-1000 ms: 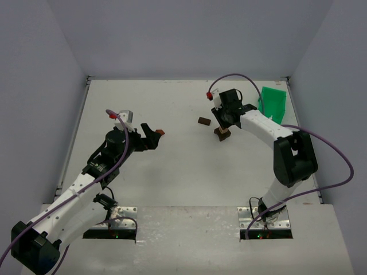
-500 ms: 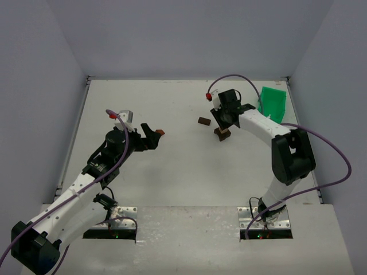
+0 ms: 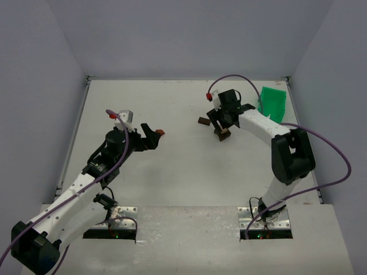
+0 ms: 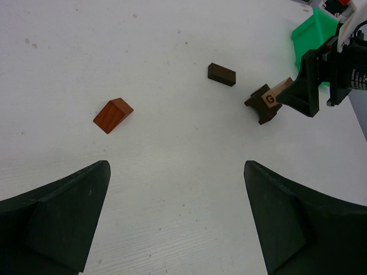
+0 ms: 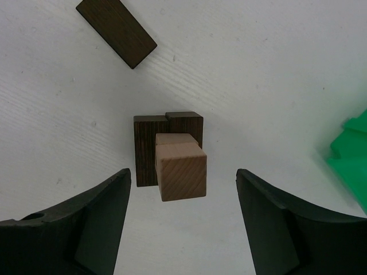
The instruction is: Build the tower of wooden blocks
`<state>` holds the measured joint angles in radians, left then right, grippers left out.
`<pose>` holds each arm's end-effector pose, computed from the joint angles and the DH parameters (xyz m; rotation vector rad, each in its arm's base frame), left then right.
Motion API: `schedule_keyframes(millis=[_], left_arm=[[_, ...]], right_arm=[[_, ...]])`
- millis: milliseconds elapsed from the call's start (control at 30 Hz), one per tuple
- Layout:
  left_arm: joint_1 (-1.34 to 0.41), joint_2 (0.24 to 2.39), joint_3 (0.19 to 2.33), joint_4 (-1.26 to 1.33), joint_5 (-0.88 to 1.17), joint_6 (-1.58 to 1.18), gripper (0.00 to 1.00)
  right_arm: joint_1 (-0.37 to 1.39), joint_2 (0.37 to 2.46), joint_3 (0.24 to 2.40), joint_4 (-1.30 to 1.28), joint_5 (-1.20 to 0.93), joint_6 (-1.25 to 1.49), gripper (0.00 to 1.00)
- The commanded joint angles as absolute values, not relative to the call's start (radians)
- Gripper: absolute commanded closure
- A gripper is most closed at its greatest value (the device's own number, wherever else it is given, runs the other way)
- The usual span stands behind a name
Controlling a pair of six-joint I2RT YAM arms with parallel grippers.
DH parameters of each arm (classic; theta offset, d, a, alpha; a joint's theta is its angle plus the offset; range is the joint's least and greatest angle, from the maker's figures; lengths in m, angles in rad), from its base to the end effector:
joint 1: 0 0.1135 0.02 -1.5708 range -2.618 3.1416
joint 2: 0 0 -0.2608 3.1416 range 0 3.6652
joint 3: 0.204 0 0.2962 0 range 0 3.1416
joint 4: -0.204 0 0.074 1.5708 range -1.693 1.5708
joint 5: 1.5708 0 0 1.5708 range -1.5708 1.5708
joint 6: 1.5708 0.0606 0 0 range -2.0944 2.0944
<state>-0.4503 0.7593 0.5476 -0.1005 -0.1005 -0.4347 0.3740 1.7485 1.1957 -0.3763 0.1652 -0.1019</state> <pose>0.2321 -0.1054 0.2495 -0.0551 1.9128 -0.5092 0.3988 0.1458 0.1618 -0.5189 2.4294 -0.0918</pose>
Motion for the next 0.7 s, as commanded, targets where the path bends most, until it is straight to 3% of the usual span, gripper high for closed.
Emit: schedule_keyframes(millis=[0, 667], left_arm=[[-0.448, 0.756, 0.552, -0.057, -0.097, -0.434, 0.00], [-0.448, 0.747, 0.548, -0.057, -0.091, -0.434, 0.00]], right_arm=[[0.367, 1.732, 1.239, -0.347, 0.193, -0.075, 0.25], [0.365, 1.763, 1.243, -0.307, 0.264, -0.064, 0.22]])
